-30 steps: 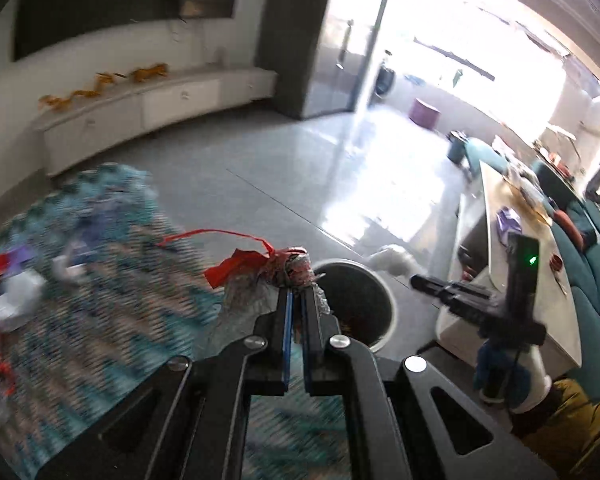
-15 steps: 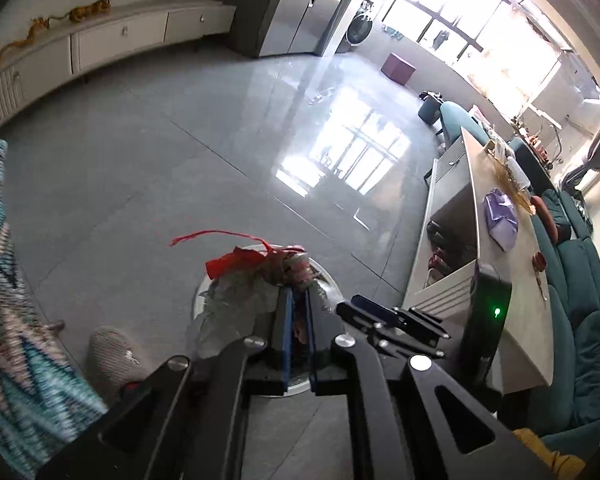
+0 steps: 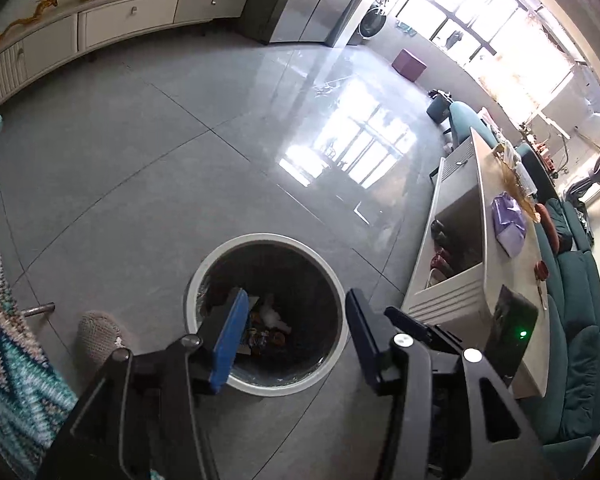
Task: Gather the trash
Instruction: 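Carry both bags over the bin and open both tools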
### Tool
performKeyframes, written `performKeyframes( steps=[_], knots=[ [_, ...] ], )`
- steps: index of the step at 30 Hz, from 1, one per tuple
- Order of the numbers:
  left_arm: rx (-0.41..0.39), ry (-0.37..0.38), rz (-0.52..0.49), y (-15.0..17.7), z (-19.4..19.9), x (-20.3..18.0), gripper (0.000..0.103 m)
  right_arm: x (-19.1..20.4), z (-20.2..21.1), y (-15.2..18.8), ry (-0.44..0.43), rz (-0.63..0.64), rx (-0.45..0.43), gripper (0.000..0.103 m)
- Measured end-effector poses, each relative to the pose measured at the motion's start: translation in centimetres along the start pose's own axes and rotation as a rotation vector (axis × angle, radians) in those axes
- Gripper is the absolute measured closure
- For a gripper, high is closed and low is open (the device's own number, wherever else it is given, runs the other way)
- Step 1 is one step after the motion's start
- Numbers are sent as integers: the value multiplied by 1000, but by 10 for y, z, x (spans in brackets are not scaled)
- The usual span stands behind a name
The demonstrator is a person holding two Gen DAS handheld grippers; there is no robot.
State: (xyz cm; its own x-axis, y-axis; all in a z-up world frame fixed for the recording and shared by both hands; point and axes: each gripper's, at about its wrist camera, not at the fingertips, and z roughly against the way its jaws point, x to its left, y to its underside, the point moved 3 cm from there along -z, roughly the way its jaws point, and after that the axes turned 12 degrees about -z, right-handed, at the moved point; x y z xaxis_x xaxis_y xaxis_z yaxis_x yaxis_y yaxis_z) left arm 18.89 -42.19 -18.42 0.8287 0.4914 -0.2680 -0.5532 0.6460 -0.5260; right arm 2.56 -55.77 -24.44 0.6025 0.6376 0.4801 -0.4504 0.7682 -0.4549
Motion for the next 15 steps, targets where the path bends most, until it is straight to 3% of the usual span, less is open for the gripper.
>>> performKeyframes(
  steps=[5, 15],
  knots=[
    [-27, -62, -11, 11, 29, 2, 54, 14, 21, -3, -10, 25, -36, 57],
    [-165, -205, -35, 42, 117, 16, 54, 85, 80, -1, -87, 133, -128, 55]
  ],
)
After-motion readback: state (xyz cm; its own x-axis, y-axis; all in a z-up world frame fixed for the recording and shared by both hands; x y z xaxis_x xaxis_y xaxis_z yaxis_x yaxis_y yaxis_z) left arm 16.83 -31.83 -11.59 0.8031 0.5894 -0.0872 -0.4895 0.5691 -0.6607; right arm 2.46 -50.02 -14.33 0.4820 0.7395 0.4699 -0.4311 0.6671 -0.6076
